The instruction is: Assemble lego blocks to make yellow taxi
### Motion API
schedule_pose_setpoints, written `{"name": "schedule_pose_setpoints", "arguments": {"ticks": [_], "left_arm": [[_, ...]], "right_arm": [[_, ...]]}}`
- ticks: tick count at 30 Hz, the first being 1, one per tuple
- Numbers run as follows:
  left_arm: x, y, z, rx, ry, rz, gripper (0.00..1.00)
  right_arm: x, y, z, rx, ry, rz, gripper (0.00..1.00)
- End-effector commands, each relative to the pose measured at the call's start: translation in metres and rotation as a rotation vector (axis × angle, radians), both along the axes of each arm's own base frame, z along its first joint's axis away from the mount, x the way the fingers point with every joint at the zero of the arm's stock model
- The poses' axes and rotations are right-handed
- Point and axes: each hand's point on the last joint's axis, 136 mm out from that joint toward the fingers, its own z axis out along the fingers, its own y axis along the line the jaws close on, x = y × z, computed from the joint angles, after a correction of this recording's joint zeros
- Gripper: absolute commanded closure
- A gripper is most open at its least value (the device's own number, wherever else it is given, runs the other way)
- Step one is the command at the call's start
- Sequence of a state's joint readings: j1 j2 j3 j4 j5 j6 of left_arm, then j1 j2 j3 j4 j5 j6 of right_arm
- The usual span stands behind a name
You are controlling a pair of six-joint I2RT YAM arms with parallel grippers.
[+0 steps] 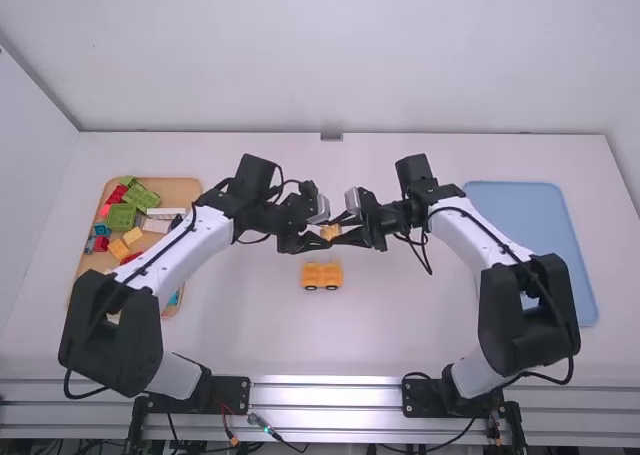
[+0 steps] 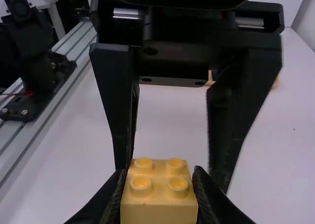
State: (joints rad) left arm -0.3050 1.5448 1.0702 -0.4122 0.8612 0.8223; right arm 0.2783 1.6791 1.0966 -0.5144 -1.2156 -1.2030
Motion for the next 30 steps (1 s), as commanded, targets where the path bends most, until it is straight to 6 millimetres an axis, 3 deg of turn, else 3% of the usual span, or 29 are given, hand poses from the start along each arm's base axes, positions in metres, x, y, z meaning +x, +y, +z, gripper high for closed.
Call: {"name": "schedule_pose_setpoints", "arguments": {"ticks": [1,7,9,10,14,15,16,17,18,22,25,28,30], "left_arm": [[-0.004,-0.001,-0.007,0.0,0.031,-0.005,0.54],[-0.004,-0.001,-0.008,0.0,0.03,-0.004,0.65],[-0.004,-0.001,-0.007,0.0,0.029,-0.006,0.7],[-0.004,-0.001,-0.007,0.0,0.028,-0.006,0.7],[-0.001,0.002,-0.011,0.024,0.018,0.011,0.79],[0.0,0.003,-0.012,0.034,0.015,0.017,0.81],[0.001,0.004,-0.013,0.042,0.012,0.023,0.82],[0.002,0.005,-0.014,0.05,0.01,0.028,0.84],[0.004,0.006,-0.015,0.06,0.006,0.035,0.85],[0.009,0.012,-0.021,0.106,-0.005,0.066,0.86],[0.014,0.029,-0.036,0.229,-0.013,0.128,0.86],[-0.001,0.049,-0.053,0.375,-0.042,0.054,0.85],[-0.015,0.065,-0.062,0.444,-0.044,-0.022,0.92]], "right_arm": [[0.0,0.001,0.01,0.019,-0.008,0.001,1.0],[0.001,0.005,0.011,0.018,-0.001,-0.001,0.98],[0.003,0.005,0.012,0.015,0.01,-0.011,0.83],[0.003,0.005,0.011,0.014,0.01,-0.012,0.81],[0.003,0.004,0.011,0.011,0.011,-0.012,0.56],[0.003,0.003,0.011,0.01,0.011,-0.016,0.43],[0.004,0.003,0.011,0.01,0.012,-0.019,0.54],[0.004,0.003,0.011,0.012,0.013,-0.019,0.31],[0.004,0.003,0.011,0.013,0.012,-0.018,0.0],[0.005,0.002,0.01,0.006,0.013,-0.024,0.01],[0.011,-0.005,0.005,-0.027,0.024,-0.061,0.01],[0.025,-0.012,-0.001,-0.078,0.09,-0.148,0.01],[0.037,-0.019,-0.006,-0.116,0.135,-0.223,0.01]]}}
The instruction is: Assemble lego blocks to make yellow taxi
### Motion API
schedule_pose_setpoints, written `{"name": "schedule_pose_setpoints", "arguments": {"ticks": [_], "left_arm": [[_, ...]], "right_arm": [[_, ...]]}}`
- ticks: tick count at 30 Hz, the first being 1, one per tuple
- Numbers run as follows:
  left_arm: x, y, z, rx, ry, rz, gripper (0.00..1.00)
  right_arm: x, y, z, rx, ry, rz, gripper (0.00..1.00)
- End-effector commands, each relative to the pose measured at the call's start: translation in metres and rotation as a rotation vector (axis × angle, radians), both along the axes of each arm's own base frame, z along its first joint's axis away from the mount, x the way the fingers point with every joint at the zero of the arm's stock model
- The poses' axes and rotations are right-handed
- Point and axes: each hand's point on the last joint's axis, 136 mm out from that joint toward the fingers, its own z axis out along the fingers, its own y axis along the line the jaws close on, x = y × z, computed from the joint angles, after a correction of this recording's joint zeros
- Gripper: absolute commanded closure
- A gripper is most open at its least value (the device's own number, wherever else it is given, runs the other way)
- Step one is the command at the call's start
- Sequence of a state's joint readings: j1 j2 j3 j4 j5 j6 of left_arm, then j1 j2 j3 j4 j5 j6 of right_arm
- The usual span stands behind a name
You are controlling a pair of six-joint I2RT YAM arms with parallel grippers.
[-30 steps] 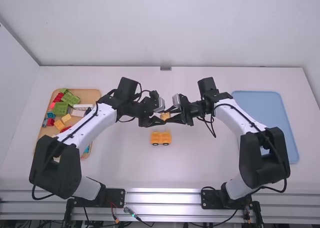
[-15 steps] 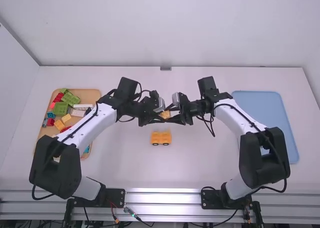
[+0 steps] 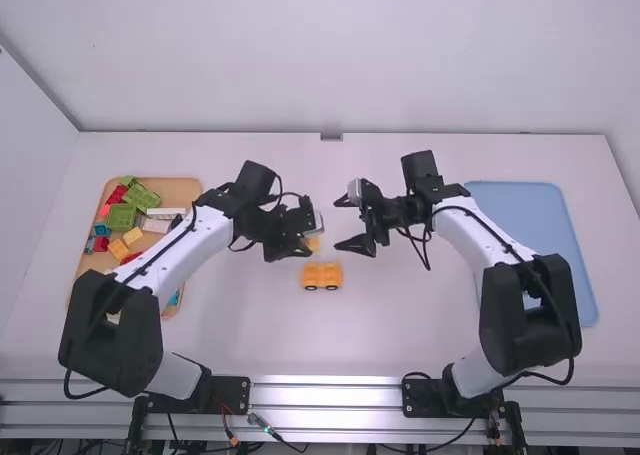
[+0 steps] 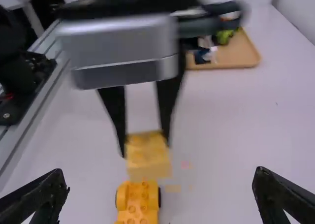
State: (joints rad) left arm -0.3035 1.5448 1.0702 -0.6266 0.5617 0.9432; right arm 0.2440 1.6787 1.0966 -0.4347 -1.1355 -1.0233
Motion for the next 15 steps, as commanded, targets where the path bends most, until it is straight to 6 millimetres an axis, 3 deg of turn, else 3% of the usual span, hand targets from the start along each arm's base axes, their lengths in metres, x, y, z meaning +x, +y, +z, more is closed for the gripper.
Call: {"name": "schedule_pose_setpoints", "arguments": {"ticks": [1,3,10,15], "left_arm": [[-0.007,0.023,-0.014,0.119,-0.055,-0.102,0.93],[-0.013,0.034,-0.017,0.138,-0.037,-0.122,0.98],[-0.007,0.078,-0.038,0.138,-0.007,-0.004,0.98],[-0.049,0.081,-0.072,0.123,-0.054,-0.268,0.98]], "right_arm": [[0.015,-0.01,0.0,-0.054,0.071,-0.11,0.01],[0.019,-0.014,-0.002,-0.07,0.082,-0.139,0.01],[0.029,-0.02,-0.009,-0.117,0.092,-0.199,0.01],[0.035,-0.02,-0.008,-0.116,0.087,-0.223,0.01]]}}
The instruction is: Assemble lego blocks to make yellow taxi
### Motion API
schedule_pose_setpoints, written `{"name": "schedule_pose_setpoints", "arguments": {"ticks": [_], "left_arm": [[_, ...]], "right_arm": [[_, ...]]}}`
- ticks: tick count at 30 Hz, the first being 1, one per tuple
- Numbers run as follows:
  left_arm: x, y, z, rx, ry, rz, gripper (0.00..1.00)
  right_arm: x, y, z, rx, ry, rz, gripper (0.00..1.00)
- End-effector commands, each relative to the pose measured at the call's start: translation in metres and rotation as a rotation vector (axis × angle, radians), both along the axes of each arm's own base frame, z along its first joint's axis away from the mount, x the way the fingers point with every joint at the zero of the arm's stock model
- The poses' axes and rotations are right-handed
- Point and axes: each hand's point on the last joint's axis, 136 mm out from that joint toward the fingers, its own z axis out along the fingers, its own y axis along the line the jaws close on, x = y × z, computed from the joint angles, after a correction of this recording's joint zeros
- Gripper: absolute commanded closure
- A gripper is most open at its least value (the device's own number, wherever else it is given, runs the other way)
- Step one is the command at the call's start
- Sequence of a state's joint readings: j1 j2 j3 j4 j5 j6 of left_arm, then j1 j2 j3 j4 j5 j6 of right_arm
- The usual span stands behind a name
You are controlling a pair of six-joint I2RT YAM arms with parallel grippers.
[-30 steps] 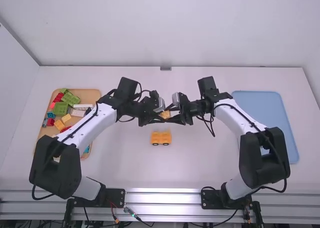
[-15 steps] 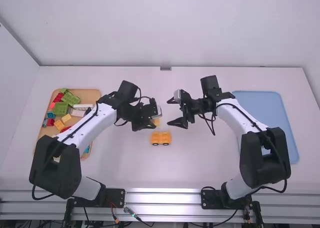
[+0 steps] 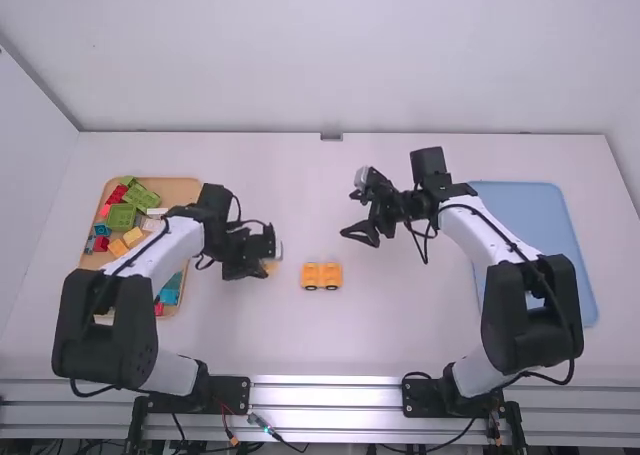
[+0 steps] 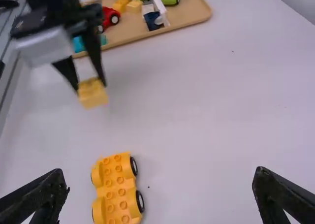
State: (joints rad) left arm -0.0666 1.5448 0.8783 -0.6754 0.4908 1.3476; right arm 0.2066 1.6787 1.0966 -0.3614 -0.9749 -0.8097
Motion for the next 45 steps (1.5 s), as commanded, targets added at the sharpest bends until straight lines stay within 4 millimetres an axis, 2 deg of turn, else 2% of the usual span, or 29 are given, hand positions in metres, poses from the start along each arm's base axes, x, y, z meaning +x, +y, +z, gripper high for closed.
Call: {"name": "schedule_pose_setpoints", "arguments": {"ticks": [1,8,19,28,32,34,38,39,40,41,45], "left_arm": [[-0.024,-0.009,-0.013,-0.036,-0.052,-0.207,0.98],[-0.001,-0.012,-0.035,-0.055,-0.117,-0.007,0.98],[0.004,-0.011,-0.05,-0.064,-0.127,0.035,0.99],[0.014,-0.014,-0.065,-0.05,0.01,0.027,0.98],[0.008,-0.016,-0.066,-0.054,0.03,-0.032,0.98],[0.005,-0.018,-0.066,-0.065,0.03,-0.045,0.94],[0.003,-0.016,-0.071,-0.066,0.023,-0.037,0.7],[0.003,-0.015,-0.073,-0.067,0.015,-0.035,0.49],[0.003,-0.015,-0.073,-0.067,0.014,-0.035,0.43],[0.003,-0.015,-0.075,-0.063,0.005,-0.037,0.01],[0.008,-0.012,-0.076,-0.038,-0.018,-0.034,0.01]], "right_arm": [[0.005,0.0,0.009,0.002,-0.003,-0.028,0.01],[0.006,0.001,0.01,0.005,-0.014,-0.029,0.01],[0.005,0.004,0.011,0.008,-0.021,-0.019,0.01],[0.006,0.001,0.009,-0.005,-0.012,-0.033,0.01],[0.008,-0.002,0.005,-0.03,-0.007,-0.05,0.01],[0.008,-0.002,0.004,-0.032,-0.007,-0.052,0.01],[0.009,-0.003,0.004,-0.031,-0.008,-0.052,0.02],[0.008,-0.002,0.004,-0.032,-0.008,-0.049,0.01],[0.008,-0.001,0.004,-0.031,-0.008,-0.049,0.01],[0.007,-0.001,0.004,-0.033,-0.009,-0.047,0.01],[0.008,-0.001,0.003,-0.04,-0.01,-0.052,0.01]]}}
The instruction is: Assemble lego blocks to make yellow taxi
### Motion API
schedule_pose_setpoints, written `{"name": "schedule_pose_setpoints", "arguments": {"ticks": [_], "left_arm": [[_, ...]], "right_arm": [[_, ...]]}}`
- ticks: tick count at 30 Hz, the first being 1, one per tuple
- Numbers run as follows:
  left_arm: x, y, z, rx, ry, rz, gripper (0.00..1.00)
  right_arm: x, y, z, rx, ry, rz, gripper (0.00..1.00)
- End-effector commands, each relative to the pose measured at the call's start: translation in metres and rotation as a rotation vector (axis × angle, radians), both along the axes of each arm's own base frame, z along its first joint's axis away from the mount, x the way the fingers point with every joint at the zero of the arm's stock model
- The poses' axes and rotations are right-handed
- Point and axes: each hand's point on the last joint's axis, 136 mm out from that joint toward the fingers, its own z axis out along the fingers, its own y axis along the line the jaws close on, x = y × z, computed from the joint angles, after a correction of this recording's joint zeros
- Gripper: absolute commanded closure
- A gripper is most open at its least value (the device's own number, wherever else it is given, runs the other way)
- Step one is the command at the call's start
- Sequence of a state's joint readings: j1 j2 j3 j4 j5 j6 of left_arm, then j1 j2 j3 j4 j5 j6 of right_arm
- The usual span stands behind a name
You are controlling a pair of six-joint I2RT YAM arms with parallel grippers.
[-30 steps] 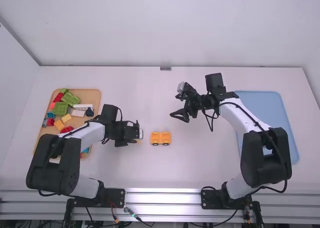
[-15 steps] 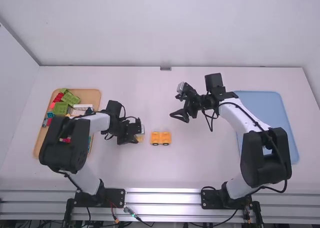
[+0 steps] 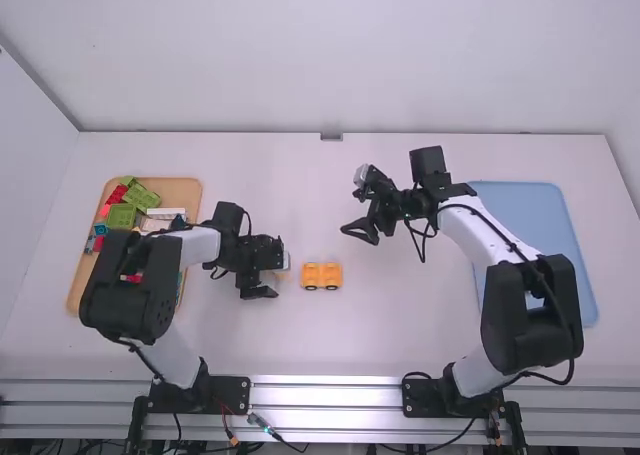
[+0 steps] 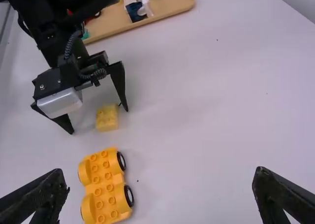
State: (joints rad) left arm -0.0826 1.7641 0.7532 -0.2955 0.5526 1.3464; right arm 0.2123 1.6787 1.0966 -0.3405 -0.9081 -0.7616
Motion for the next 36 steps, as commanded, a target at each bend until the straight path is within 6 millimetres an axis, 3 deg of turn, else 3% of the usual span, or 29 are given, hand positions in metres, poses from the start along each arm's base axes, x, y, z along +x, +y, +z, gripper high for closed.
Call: {"name": "schedule_pose_setpoints", "arguments": {"ticks": [1,9,15,26,36], "left_arm": [[-0.005,0.003,-0.005,0.032,0.01,-0.011,0.01],[0.006,-0.008,0.05,-0.109,-0.015,-0.077,0.01],[0.009,-0.012,0.075,-0.275,-0.099,-0.146,0.01],[0.011,-0.007,0.073,-0.415,-0.166,-0.07,0.01],[0.021,-0.006,0.052,-0.433,-0.123,0.025,0.01]], "right_arm": [[0.0,0.001,0.009,0.006,-0.019,0.001,0.01],[0.008,-0.003,0.011,0.002,-0.047,-0.016,0.01],[-0.001,-0.001,0.006,-0.014,-0.038,0.014,0.01],[-0.031,0.007,-0.024,0.1,-0.132,0.127,0.01],[-0.067,0.008,-0.06,0.131,-0.14,0.174,0.01]]}}
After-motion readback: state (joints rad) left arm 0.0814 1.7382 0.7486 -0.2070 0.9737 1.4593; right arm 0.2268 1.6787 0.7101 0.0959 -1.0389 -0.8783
